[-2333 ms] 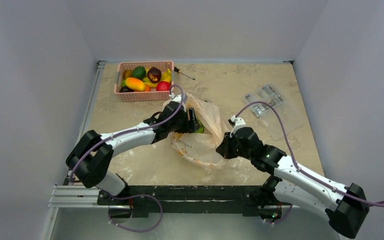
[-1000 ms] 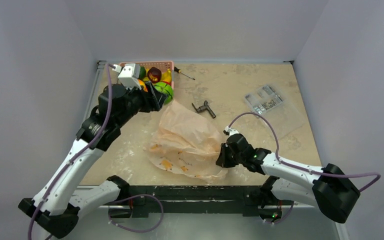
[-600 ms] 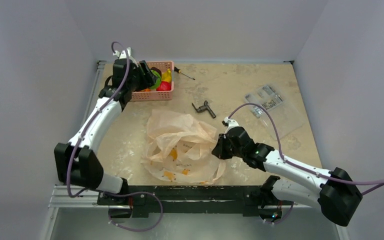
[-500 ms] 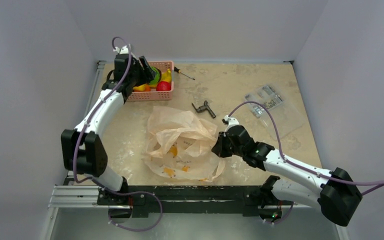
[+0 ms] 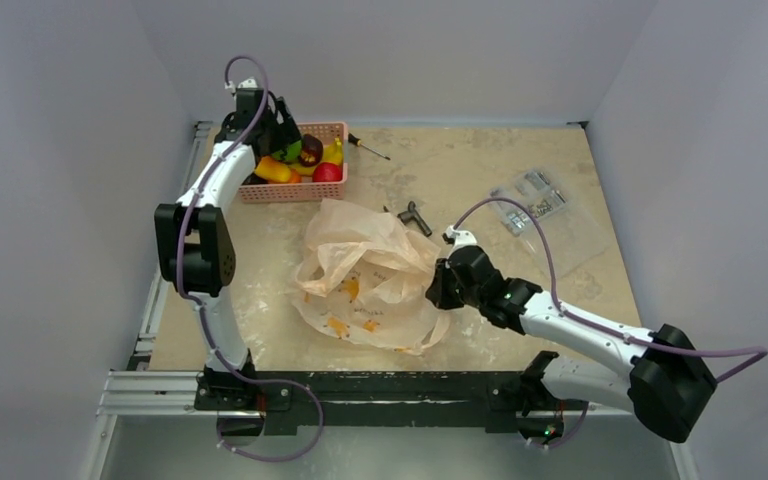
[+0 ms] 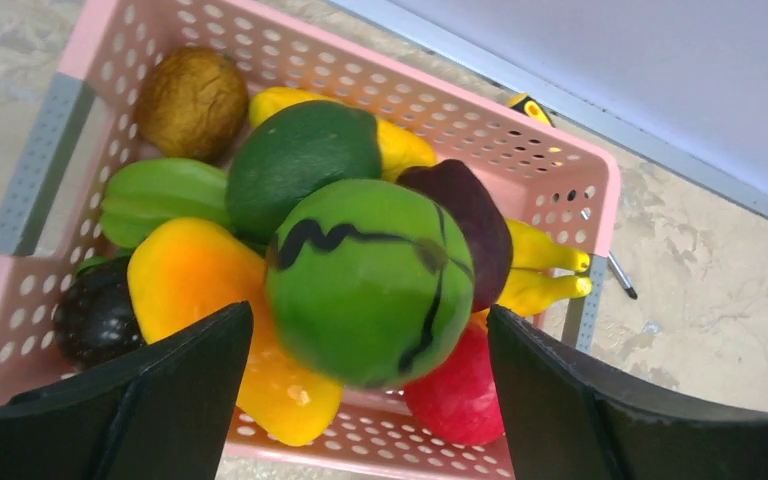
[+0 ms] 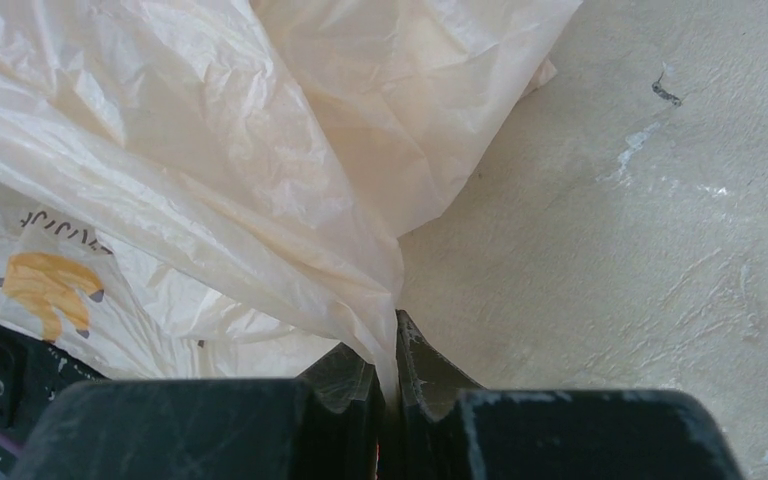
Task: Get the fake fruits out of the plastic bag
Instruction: Place the plastic bag at the center of the board, then reset both arms
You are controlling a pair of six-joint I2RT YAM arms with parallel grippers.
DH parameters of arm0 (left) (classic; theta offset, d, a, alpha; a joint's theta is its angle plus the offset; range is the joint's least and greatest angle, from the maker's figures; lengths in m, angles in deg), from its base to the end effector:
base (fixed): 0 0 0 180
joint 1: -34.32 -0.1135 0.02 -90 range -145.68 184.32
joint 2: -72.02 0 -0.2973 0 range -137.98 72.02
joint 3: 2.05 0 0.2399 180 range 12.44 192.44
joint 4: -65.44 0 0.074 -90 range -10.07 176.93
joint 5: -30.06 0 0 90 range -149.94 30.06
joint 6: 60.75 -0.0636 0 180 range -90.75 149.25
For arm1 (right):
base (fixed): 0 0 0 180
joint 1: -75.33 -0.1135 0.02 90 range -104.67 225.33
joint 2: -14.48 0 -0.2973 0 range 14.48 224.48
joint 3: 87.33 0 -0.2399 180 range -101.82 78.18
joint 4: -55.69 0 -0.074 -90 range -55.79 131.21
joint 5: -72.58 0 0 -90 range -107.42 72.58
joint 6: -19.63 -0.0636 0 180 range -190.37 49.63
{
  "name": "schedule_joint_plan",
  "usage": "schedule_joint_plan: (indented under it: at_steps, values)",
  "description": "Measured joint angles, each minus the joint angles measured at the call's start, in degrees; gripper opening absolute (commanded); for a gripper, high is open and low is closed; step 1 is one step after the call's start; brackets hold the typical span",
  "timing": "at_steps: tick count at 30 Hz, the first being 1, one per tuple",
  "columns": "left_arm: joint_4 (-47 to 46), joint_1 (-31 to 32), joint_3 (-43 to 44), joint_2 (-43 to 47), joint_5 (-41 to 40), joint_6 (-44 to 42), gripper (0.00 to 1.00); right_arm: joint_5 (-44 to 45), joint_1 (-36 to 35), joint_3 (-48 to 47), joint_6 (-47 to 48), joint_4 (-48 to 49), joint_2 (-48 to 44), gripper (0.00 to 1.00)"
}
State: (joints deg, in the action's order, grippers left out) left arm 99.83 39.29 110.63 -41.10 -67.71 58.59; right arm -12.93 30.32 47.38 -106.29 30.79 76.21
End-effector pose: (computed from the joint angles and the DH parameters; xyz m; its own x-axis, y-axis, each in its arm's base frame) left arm 0.4880 -0.0338 0.3068 -0.4839 -0.4452 -0.7534 -0.3004 0.8931 -0.3349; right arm 0.1537 0.1467 0.2167 -0.7674 0.0596 -0.6384 -0.2634 0.8785 0.3986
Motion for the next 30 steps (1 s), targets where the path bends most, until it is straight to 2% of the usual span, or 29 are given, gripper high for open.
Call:
schedule_joint_plan:
  at_steps: [4,9,10,12,16,18,25,30]
  values:
    - [2.89,-1.70,1.05,-0.11,0.07,0.52,1.00,0.76,0.42,-2.19,0.50,-0.52,2.82,0.11]
    - [7.04,-2.89,1.95,0.44,1.33,0.57,1.00,3.85,1.40,-8.81,1.95,-3.23,8.41,0.26]
    - [8.35,-2.95,1.95,1.18,1.77,0.66,1.00,4.66,1.84,-10.62,2.27,-4.04,9.55,0.32]
    - [10.01,-2.97,1.27,3.63,2.84,1.07,1.00,6.36,3.02,-14.53,3.21,-5.84,11.80,0.53]
    - [11.08,-2.97,-4.92,15.04,8.00,2.64,0.96,8.83,4.72,-21.62,5.60,-9.11,15.39,0.88]
    - [10.58,-3.02,-9.75,23.02,12.41,3.74,0.96,9.77,4.94,-24.46,7.10,-10.73,16.28,0.97]
    - [9.90,-3.04,-24.83,46.82,25.92,7.58,0.96,11.96,4.90,-29.81,10.45,-18.88,13.66,0.99]
    - [14.12,-3.04,-28.09,59.91,29.33,7.52,0.96,14.14,4.90,-32.81,12.02,-24.48,4.61,0.99]
